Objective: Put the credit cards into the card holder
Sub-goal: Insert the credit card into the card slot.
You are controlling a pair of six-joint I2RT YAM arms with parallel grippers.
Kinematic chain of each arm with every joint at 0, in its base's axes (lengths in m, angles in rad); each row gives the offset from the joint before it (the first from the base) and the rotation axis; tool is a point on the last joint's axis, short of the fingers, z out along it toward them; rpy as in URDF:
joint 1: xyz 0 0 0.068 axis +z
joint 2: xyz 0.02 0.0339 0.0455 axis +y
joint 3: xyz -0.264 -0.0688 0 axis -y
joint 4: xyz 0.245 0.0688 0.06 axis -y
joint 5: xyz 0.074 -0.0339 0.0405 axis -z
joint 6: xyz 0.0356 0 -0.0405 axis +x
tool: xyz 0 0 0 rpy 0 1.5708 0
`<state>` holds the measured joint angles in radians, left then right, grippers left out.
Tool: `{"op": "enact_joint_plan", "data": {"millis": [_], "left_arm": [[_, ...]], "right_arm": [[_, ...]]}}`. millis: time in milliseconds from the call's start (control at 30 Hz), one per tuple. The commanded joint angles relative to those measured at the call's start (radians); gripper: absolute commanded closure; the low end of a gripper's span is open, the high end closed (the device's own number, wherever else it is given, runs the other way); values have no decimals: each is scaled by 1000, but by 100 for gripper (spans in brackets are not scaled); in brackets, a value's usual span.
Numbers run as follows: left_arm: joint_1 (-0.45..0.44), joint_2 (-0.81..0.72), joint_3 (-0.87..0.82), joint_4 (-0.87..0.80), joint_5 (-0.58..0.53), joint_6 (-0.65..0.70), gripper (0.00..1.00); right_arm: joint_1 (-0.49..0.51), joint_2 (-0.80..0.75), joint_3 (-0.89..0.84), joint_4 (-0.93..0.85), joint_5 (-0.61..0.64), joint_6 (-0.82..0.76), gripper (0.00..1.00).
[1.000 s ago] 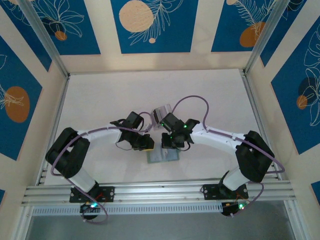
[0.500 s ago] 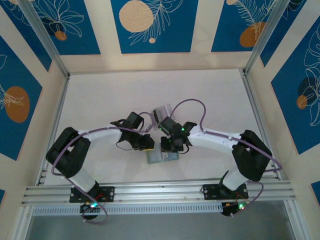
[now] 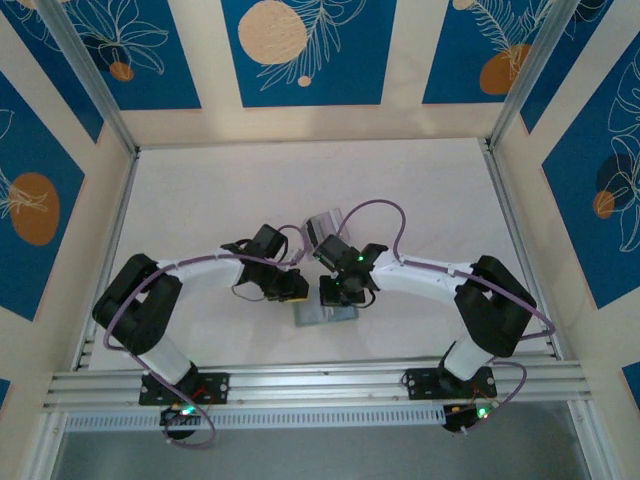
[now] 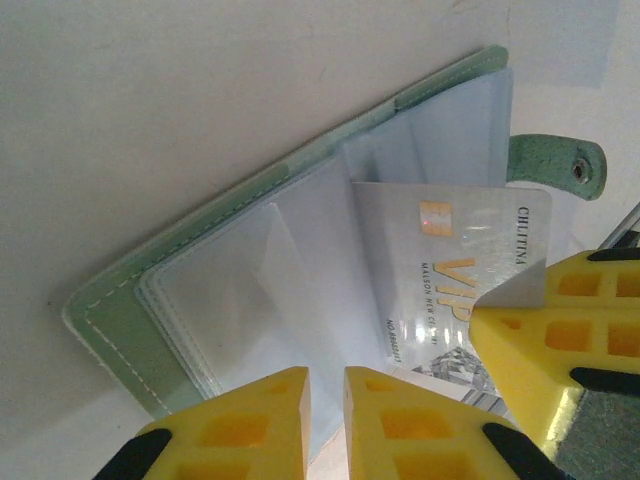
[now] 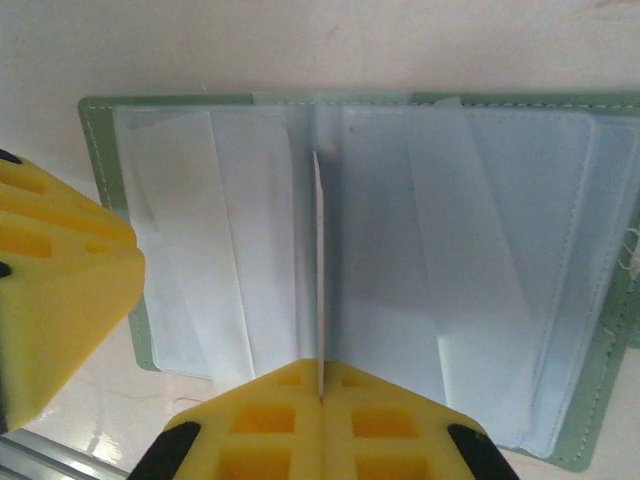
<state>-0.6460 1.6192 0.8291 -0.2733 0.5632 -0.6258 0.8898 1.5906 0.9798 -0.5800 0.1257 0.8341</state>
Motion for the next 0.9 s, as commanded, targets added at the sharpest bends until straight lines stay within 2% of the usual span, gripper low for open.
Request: {"op": "enact_joint_plan", "data": {"millis": [0,100,233,433,533,700,867], "left_arm": [[-9,-3,-18,-21,-9,4,84],[-6,-23,-22,-30,-11,-1,84],[5,-35,-21,-45,-16,-9,84],[9,5,13,-69,-38,-2,84],[9,38,38,-82,-46,6,85],[10,69,57,-103,-65,20,85],[13,85,47,-113,-74,32,85]], "right_arm": [[-9,-68,29,-79,25,-26,100],[-35,-126,17,-89,22,-55,100],[-98,-172,-25,-26,-64,-125,100],[-202,-175,-107,145,-322,-246,100],[-218,-149,-130,188,-399,-291,100],[-241,-110,-157,243,-475,-309,100],[-244,-32,-147,230,-483,-325,100]]}}
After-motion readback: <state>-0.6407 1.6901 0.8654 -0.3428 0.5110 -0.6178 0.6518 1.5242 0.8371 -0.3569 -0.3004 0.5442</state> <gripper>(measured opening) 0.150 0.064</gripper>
